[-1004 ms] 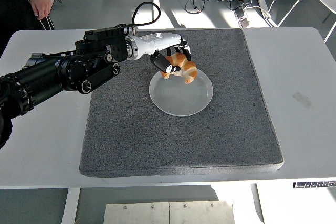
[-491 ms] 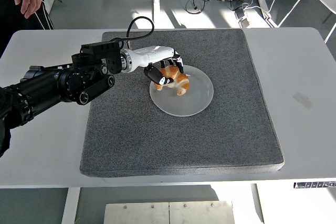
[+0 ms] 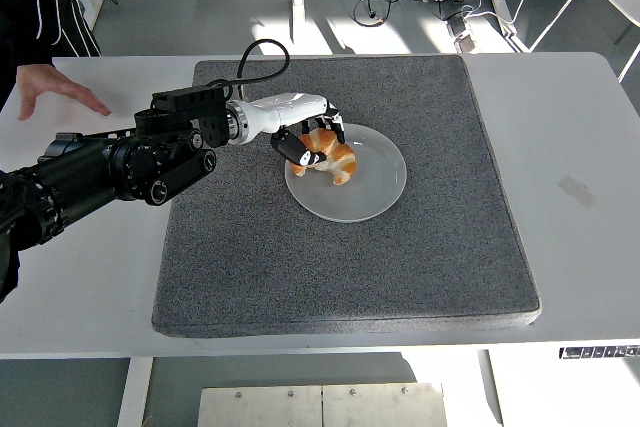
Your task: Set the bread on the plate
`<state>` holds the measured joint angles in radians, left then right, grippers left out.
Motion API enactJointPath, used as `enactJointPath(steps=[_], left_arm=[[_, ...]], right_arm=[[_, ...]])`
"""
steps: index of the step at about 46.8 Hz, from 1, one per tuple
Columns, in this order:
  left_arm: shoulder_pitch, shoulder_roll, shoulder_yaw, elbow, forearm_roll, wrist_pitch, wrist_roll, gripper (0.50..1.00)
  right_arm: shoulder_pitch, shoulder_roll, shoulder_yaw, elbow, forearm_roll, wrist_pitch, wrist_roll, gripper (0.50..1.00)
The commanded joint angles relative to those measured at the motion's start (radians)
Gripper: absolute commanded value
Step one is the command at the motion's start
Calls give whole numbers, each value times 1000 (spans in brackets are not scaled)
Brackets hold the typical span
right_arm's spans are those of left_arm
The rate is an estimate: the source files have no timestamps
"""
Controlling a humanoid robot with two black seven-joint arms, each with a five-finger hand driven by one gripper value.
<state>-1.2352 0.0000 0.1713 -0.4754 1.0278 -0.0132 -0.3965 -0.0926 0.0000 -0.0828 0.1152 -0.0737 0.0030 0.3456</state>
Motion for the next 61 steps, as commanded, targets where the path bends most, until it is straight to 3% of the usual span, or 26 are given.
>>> enactJointPath(steps=[1,10,17,30,41,51,61], left_arm=[[-3,0,2,0,-2,1,1,917],[-3,0,2,-2,-2,-1,2,971],[-17,0,-6,-3,-28,-1,4,977],[-127,0,-1,-3,-275,-17,4,980],[-181,0,-9,-3,-292,-22,4,980],[-199,0,-15,-3,-376,-24,59,980],[-213,0,-30,-3,-509,-24,67,980]], right_arm=[[1,0,0,0,0,0,0,1000],[1,0,0,0,0,0,0,1000],[1,0,0,1,0,0,1,1000],[1,0,0,0,0,0,1,1000],[-1,0,0,0,0,0,0,1000],[-1,0,0,0,0,0,1,1000],[1,0,0,0,0,0,1,1000]])
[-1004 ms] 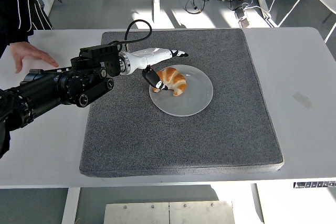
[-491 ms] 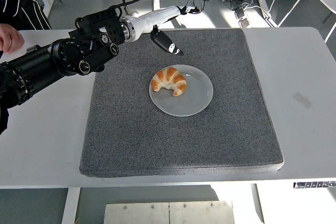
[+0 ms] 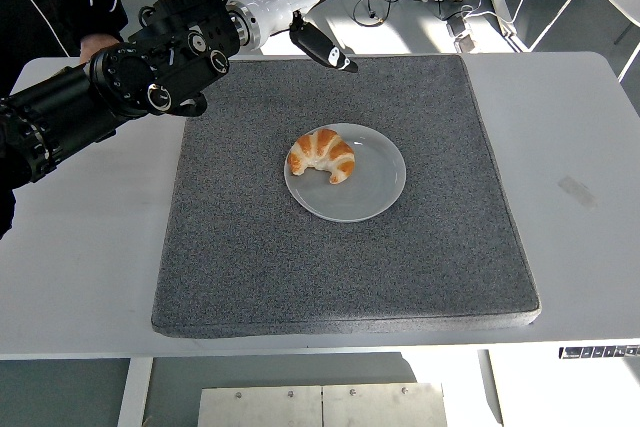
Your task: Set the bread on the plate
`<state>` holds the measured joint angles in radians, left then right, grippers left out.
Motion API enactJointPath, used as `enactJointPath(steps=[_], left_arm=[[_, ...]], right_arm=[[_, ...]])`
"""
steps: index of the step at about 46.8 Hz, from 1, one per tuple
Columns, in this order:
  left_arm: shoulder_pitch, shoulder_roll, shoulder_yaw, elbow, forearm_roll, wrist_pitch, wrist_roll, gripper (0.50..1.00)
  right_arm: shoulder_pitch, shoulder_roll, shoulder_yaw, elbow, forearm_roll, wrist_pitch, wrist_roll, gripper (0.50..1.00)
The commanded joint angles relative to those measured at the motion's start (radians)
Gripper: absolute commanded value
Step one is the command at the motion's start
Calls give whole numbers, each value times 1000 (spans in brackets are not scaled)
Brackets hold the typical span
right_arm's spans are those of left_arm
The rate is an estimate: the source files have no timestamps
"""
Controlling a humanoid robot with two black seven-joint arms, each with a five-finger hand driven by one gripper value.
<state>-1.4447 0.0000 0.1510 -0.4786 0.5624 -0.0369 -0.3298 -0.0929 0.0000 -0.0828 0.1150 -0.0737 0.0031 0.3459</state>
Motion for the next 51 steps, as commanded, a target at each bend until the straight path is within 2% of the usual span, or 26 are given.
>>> enactJointPath(steps=[1,5,16,24,28,42,51], left_arm=[[-5,0,-14,0,-62,0,0,981],[-3,6,-37,2,-131,0,0,981],[13,103,-99,2,-202,-44,5,981],[70,156,-224,2,-291,-43,12,983],[101,179,-267,3,-329,-46,32,983],[207,175,-488,21,-509,-63,126,983],[297,141,-659,21,-573,-70,132,983]], right_arm=[[1,0,0,0,0,0,1,1000],[-1,0,0,0,0,0,-1,1000],[1,0,0,0,0,0,1,1000],[1,0,0,0,0,0,-1,1000],[-1,0,0,0,0,0,1,1000],[1,0,0,0,0,0,-1,1000],[1,0,0,2,0,0,1,1000]])
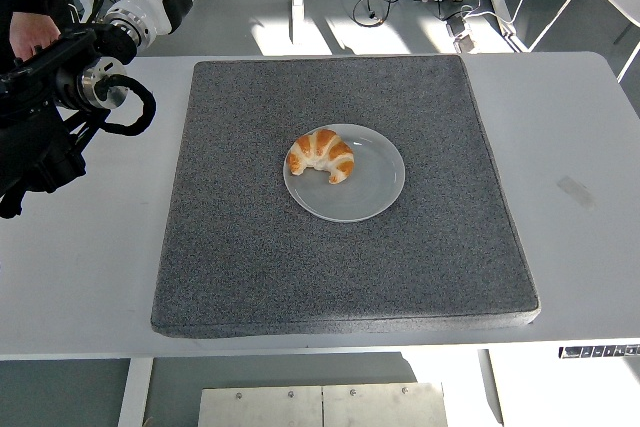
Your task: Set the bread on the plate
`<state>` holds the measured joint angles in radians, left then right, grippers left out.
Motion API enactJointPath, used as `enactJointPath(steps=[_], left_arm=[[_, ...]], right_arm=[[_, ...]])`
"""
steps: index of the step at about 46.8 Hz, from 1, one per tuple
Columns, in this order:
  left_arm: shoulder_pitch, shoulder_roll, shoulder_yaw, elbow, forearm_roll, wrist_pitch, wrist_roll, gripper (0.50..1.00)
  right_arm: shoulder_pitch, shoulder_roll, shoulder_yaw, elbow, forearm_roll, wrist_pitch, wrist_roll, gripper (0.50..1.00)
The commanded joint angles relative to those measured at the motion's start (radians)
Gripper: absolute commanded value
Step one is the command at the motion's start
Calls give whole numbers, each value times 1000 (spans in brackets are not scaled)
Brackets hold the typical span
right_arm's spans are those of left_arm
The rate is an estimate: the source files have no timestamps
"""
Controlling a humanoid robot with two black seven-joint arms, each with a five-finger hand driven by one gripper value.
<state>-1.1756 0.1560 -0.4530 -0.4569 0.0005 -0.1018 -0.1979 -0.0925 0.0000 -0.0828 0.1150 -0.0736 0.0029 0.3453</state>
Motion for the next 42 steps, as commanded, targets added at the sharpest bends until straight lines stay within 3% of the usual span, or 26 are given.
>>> enactJointPath(steps=[1,13,21,42], left_arm=[[37,-22,-71,0,-11,-10,0,983],[117,-82,-220,1,-25,-30,-5,983],[163,-105,-230,1,-27,-52,-8,983],[174,-108,-231,18,-25,-53,-8,983]], right_arm=[[-1,0,0,0,0,0,1,1000],[0,0,0,0,0,0,0,1000],[0,0,0,0,0,0,0,1000],[0,0,0,0,0,0,1,1000]])
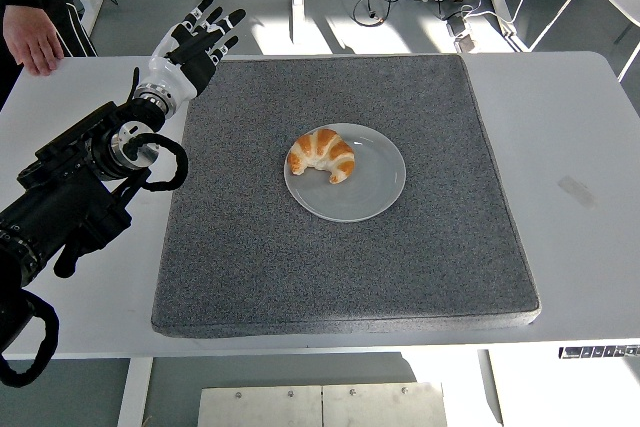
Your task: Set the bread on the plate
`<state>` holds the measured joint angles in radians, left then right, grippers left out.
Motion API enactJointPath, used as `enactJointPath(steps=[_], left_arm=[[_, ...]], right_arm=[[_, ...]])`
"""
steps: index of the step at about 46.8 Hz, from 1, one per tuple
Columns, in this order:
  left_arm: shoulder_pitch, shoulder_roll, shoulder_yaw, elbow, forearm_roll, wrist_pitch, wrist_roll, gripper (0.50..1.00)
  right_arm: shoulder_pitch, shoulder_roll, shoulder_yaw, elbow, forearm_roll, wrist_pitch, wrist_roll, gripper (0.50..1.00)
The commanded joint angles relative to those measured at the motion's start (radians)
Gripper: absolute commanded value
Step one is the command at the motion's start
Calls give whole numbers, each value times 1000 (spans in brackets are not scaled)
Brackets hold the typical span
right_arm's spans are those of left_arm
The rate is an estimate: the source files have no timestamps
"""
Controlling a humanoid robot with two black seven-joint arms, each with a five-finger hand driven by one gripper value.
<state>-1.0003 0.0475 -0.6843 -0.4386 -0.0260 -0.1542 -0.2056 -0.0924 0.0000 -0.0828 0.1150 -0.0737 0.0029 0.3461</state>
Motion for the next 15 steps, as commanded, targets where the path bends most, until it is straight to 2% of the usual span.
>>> enactJointPath(steps=[1,15], left_arm=[[-1,-1,0,0,1,-1,0,983],[6,-3,9,0,1,-4,0,983]], right_arm=[[0,0,0,0,0,0,1,1000],[8,0,0,29,0,11,1,1000]])
